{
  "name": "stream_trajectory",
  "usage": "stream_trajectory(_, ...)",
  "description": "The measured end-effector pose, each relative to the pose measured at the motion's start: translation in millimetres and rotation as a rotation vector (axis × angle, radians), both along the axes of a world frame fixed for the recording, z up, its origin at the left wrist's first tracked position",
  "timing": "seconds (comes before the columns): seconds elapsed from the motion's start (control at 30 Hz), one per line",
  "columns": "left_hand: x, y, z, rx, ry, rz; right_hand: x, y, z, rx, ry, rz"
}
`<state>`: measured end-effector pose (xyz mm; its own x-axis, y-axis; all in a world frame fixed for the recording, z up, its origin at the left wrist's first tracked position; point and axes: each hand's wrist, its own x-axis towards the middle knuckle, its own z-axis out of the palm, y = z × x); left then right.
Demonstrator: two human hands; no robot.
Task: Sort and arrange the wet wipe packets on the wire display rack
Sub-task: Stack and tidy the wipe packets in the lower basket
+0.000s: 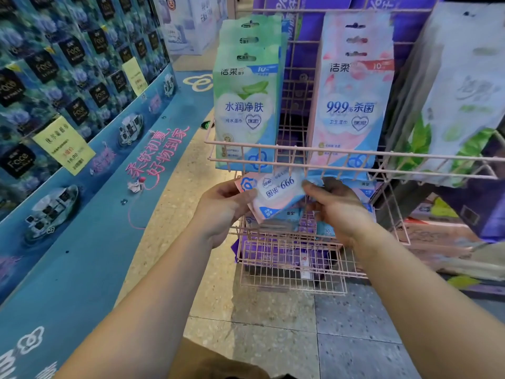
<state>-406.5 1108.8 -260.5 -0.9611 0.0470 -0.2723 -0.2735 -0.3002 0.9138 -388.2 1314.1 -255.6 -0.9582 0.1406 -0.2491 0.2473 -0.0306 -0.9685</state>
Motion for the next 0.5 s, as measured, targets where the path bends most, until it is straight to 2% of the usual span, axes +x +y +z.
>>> stream_trajectory(0.1, -2, -3, 1, 0.011, 0.017, -0.033, -5, -5, -1, -0.04, 0.023, -0.086)
stream_trajectory(0.23, -1, -11, 15, -0.195, 0.014, -0.232, -7, -10, 2, -0.347, 0.022, -0.209)
stream_trajectory(0.3, 0, -12, 19, -0.289, 0.091, -0.229, -5, -5, 3, -0.263, -0.009, -0.165)
stream_trajectory(0.37, 4, -11, 18, -0.342, 0.164, -0.268, 2, 0, 5, -0.092, -0.041, 0.017)
stream_trajectory(0.43, 10, -9, 14, -0.4, 0.173, -0.424, 12, 0, 6, 0.063, -0.059, 0.194)
stream_trajectory(0.5, 16, -8, 8, -0.542, 0.151, -0.623, 20, -3, 3, 0.185, -0.058, 0.292)
